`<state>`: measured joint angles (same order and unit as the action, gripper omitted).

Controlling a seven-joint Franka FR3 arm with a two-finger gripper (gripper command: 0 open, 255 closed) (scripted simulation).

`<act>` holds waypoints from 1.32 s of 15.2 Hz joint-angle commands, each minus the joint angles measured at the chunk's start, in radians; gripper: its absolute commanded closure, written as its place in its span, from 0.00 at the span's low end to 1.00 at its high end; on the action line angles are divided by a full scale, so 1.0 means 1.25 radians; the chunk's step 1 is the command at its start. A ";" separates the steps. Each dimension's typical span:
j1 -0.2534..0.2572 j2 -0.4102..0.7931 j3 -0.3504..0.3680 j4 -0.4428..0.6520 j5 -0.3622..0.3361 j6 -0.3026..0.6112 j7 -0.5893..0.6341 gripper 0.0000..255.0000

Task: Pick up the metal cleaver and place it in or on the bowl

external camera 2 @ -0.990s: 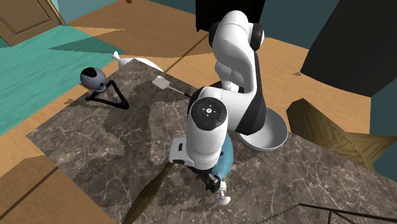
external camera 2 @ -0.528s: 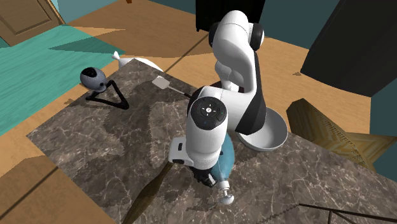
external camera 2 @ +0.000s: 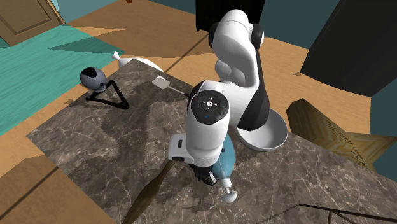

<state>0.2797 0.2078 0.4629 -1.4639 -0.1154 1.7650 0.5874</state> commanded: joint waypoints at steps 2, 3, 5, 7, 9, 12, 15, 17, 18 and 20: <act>0.004 0.008 0.001 0.044 -0.004 -0.036 0.000 1.00; 0.006 0.011 0.001 0.058 -0.005 -0.048 0.001 1.00; 0.010 0.019 0.002 0.090 -0.009 -0.073 0.002 1.00; 0.014 0.027 0.003 0.123 -0.013 -0.098 0.003 1.00; 0.019 0.037 0.003 0.158 -0.018 -0.125 0.004 1.00; 0.029 0.055 0.004 0.216 -0.027 -0.166 0.006 1.00; 0.042 0.078 0.005 0.282 -0.038 -0.211 0.008 1.00; 0.053 0.096 0.006 0.332 -0.048 -0.244 0.010 1.00; 0.059 0.107 0.006 0.360 -0.053 -0.261 0.010 1.00; 0.075 0.132 0.005 0.421 -0.066 -0.299 0.011 1.00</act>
<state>0.3619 0.3565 0.4691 -0.9807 -0.1896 1.4201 0.5993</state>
